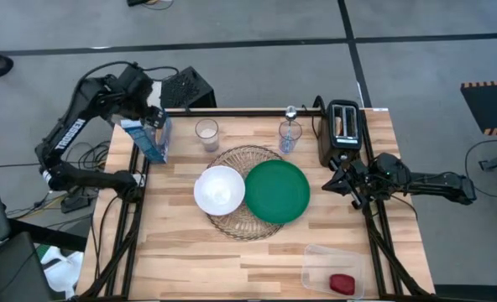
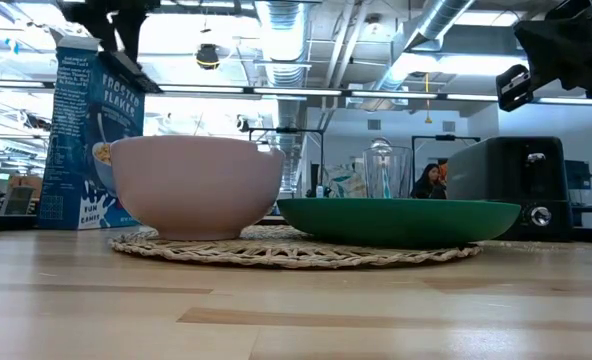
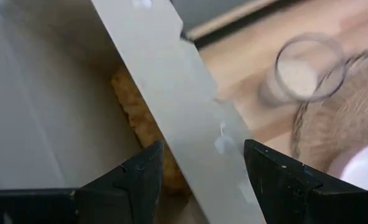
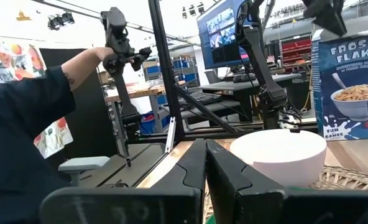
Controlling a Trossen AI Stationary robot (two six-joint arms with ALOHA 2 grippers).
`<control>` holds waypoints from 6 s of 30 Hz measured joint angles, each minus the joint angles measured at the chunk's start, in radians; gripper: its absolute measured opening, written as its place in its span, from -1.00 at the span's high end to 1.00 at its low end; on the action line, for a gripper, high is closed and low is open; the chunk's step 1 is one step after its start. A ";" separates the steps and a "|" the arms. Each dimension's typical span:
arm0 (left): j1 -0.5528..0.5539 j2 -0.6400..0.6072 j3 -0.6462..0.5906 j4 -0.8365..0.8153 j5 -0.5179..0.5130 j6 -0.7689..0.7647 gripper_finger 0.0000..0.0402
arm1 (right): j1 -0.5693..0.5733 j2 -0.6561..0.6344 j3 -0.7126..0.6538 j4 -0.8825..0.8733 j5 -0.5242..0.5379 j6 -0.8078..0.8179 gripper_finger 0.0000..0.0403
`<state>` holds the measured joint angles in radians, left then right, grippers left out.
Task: Arrange a breakfast setting
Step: Pour the cereal into the white bowl
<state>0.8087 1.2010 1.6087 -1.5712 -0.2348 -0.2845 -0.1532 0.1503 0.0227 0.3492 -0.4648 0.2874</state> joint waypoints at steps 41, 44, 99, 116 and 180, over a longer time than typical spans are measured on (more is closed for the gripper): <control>-0.004 -0.021 -0.282 -0.008 -0.162 0.133 1.00 | 0.001 0.000 0.000 0.004 -0.001 0.000 0.81; -0.020 -0.043 -0.224 -0.008 -0.163 0.127 1.00 | 0.001 0.000 0.000 0.004 0.000 0.000 0.81; -0.734 0.345 0.704 0.231 -0.189 0.255 1.00 | 0.000 0.000 0.000 0.060 0.363 0.000 -0.36; -0.829 0.401 0.705 0.384 -0.136 0.330 1.00 | 0.003 0.121 0.000 0.153 0.573 0.049 -0.46; -0.894 0.479 0.705 0.661 0.036 0.490 1.00 | -0.002 0.887 0.246 0.842 0.363 -0.206 -0.98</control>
<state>-0.0857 1.6802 2.3142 -0.9099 -0.1986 0.2054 -0.1547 1.0373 0.2691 1.1912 -0.1019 0.0813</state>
